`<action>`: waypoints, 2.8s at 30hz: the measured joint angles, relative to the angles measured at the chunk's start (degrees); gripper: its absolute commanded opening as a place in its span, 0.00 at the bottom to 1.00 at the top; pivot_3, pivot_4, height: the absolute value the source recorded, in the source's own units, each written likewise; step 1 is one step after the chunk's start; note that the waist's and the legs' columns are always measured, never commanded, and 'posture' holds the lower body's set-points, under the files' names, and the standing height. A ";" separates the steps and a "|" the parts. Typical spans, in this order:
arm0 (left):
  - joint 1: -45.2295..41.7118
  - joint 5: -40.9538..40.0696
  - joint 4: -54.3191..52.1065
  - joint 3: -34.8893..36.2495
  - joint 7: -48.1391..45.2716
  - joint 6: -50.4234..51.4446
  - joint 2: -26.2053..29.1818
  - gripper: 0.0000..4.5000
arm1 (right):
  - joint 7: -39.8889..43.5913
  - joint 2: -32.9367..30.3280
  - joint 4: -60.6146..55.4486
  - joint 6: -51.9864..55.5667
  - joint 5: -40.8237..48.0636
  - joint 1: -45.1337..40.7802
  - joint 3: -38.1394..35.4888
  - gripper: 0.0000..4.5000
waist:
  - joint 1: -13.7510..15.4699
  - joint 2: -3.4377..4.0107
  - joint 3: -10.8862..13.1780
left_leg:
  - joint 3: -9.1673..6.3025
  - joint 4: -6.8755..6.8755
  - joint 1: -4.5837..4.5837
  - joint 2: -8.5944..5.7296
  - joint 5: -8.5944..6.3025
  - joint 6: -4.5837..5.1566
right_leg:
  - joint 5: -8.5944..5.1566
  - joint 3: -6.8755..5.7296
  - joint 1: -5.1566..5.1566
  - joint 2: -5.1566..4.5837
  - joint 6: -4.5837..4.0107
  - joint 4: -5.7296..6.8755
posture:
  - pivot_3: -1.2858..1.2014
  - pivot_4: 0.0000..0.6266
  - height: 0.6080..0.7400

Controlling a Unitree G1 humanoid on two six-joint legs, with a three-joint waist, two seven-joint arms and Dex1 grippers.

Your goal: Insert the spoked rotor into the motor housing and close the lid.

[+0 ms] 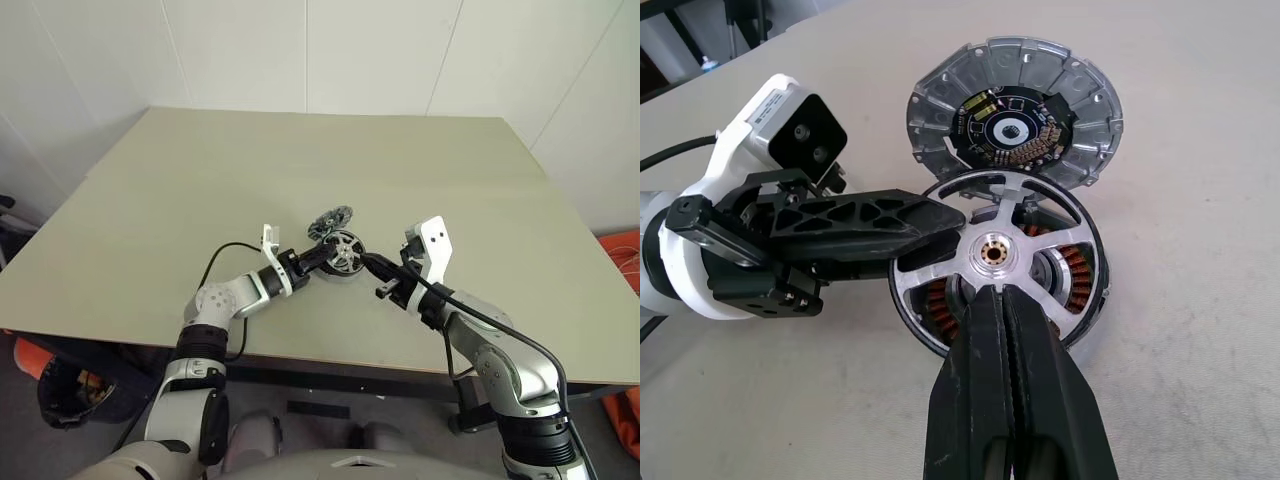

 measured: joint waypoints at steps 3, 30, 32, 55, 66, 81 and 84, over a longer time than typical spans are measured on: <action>0.00 0.01 -0.48 0.51 0.87 0.18 -0.28 0.10 | 0.01 0.00 0.00 0.00 0.00 -0.07 0.00 0.00 | -0.02 0.00 0.00 | 0.00 0.00 0.01 0.00 0.00 0.00 | 0.00 0.00 0.00 0.00 0.00 0.00 | 0.52 0.00 1.00; 2.26 -2.56 -8.30 5.26 4.52 5.94 0.07 0.82 | -0.24 0.15 0.00 0.00 0.01 -0.38 0.02 0.00 | -0.05 0.00 0.02 | 0.01 0.00 -0.07 0.00 -0.02 0.04 | 0.00 -0.02 -0.06 -0.02 -0.02 -0.02 | 0.52 0.00 1.00; 2.77 -3.10 -9.61 5.93 5.15 6.69 0.57 0.82 | -0.20 0.16 0.00 -0.01 0.01 -0.44 0.02 0.00 | -0.06 0.00 0.02 | 0.00 0.01 -0.06 0.00 -0.02 0.04 | 0.00 -0.02 -0.05 -0.02 -0.01 -0.02 | 0.52 0.00 1.00; 13.83 13.53 -30.58 -10.65 -5.95 -18.79 7.82 0.55 | -3.59 3.85 8.79 -5.65 -5.56 -3.79 3.12 0.00 | -0.28 0.00 0.04 | 0.01 -0.06 -0.04 0.02 0.01 -0.02 | -0.22 -0.01 -0.08 -0.01 0.38 -0.04 | 0.52 0.00 1.00; 16.16 28.34 -28.27 -16.69 -10.16 -43.13 8.72 0.01 | -4.99 7.52 16.75 -8.73 -10.03 -8.88 6.56 0.00 | -0.44 0.02 0.04 | 0.01 -0.08 -0.06 0.01 0.01 -0.03 | -0.02 -0.01 -0.10 0.00 0.04 -0.03 | 0.52 0.00 1.00; 17.59 32.69 -18.12 -18.59 -18.80 -56.80 11.82 0.01 | -2.13 8.62 25.46 -9.78 -12.15 -13.74 8.61 0.00 | -1.60 0.03 0.03 | 0.04 -0.06 0.00 0.02 0.02 -0.05 | 0.02 0.00 -0.09 -0.01 -0.04 0.07 | 0.52 0.00 1.00; 17.78 32.68 -16.65 -18.60 -20.58 -57.96 11.95 0.01 | -1.39 8.57 25.82 -9.73 -12.38 -13.75 8.74 0.00 | -1.61 0.04 0.02 | 0.05 -0.06 0.08 0.04 0.02 -0.05 | 0.02 0.00 -0.05 -0.01 -0.05 0.09 | 0.52 0.00 1.00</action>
